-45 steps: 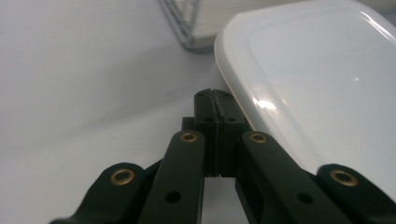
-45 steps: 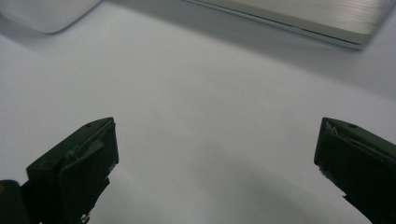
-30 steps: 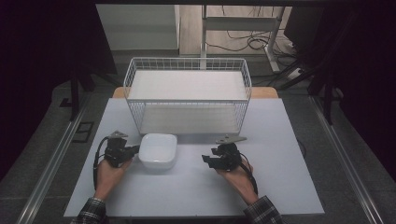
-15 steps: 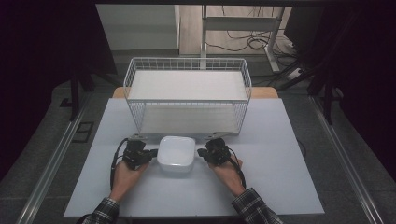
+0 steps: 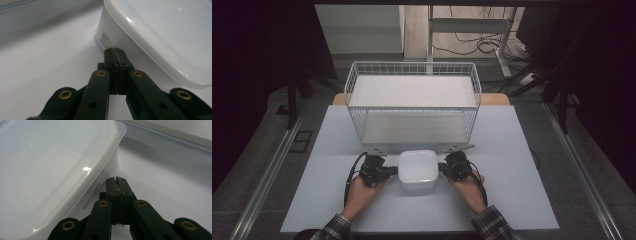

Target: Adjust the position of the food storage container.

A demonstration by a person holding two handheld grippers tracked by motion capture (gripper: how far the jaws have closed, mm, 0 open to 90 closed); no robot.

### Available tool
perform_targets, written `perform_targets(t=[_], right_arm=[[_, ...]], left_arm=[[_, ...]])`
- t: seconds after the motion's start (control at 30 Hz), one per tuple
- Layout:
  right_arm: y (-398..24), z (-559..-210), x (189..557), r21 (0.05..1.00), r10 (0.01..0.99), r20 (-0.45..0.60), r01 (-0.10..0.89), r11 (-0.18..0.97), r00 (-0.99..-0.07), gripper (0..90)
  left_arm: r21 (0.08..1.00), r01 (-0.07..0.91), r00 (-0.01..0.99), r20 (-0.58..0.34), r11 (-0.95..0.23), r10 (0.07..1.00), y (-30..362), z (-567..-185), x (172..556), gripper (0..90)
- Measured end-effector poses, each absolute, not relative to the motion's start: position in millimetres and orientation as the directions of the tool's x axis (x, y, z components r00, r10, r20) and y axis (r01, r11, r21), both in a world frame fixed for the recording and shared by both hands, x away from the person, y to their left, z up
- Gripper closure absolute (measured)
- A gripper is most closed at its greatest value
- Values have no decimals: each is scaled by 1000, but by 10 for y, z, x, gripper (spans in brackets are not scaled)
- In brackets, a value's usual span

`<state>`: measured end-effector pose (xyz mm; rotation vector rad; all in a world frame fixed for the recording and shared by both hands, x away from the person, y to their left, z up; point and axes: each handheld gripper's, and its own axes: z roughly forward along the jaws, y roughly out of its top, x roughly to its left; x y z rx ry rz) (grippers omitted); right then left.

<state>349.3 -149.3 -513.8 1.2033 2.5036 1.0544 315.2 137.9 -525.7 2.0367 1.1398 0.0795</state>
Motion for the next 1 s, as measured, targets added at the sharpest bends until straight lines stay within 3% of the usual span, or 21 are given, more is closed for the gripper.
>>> perform_targets(t=[0.33,0.67,0.77,0.8,0.83,0.87,0.9,0.93,0.97,1.0], right_arm=[[-1614,-5082,3200,642,736,96,607,468,-670,890],[-1576,-5047,3152,644,715,92,589,488,-693,873],[-1689,-4981,3136,670,723,30,551,498,-690,795],[-1689,-4981,3136,670,723,30,551,498,-690,795],[-1771,-4964,3124,682,731,6,537,497,-683,713],[-1771,-4964,3124,682,731,6,537,497,-683,713],[-1805,-4955,3121,684,732,9,539,492,-681,668],[-1852,-4944,3112,694,734,21,538,478,-679,599],[-1916,-4932,3096,703,728,27,531,473,-685,462],[-1916,-4932,3096,703,728,27,531,473,-685,462]], left_arm=[[655,687,616,-294,-315,731,1271,-5243,3017,900],[673,685,607,-313,-281,730,1375,-5217,3031,871],[694,666,618,-306,-275,724,1504,-5186,2950,732],[694,666,618,-306,-275,724,1504,-5186,2950,660],[702,653,631,-300,-283,715,1565,-5192,2904,584],[702,653,631,-300,-283,715,1565,-5192,2904,529],[706,649,636,-298,-284,712,1602,-5196,2879,529],[711,644,643,-302,-283,704,1631,-5204,2868,442],[714,644,650,-320,-275,689,1674,-5223,2846,314],[714,644,650,-320,-275,689,1674,-5223,2846,267]])
